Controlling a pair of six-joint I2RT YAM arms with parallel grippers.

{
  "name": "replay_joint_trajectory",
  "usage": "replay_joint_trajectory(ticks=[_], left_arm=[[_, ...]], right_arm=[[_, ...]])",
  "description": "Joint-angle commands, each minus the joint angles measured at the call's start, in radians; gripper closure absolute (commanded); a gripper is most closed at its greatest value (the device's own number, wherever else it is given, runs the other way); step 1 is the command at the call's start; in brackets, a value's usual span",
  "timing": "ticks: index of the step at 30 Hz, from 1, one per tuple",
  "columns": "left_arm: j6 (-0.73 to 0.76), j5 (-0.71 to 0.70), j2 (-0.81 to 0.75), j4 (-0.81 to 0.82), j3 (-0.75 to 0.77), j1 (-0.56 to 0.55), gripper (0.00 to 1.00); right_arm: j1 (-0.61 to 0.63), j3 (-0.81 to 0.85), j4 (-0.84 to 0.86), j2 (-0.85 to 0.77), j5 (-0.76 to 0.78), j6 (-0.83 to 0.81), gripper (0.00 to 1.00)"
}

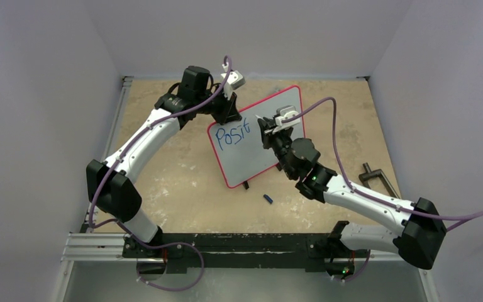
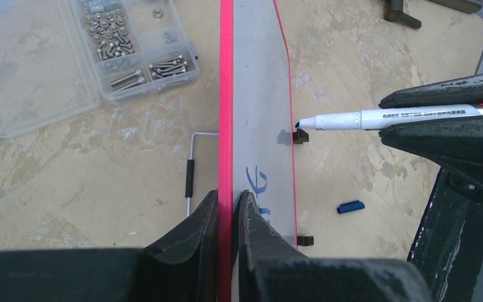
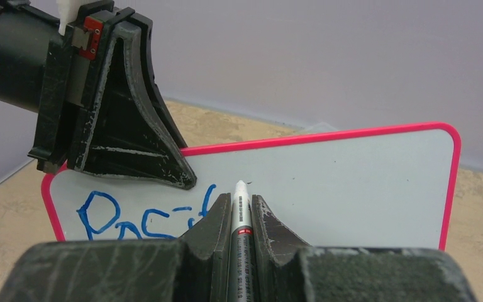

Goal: Write a sentence on the whiteboard

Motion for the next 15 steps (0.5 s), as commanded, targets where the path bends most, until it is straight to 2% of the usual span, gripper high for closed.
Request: replay_joint_trajectory(ticks=[1, 15], left_arm=[[0.105, -0.098, 0.022, -0.119, -0.022, -0.017, 1.00], [0.099, -0.087, 0.029, -0.119, -0.020, -0.017, 1.00]], right_arm=[[-0.005, 0.005, 0.086, 0.004, 0.022, -0.014, 1.00], [-0.005, -0.041, 0.134, 0.004, 0.020, 0.000, 1.00]])
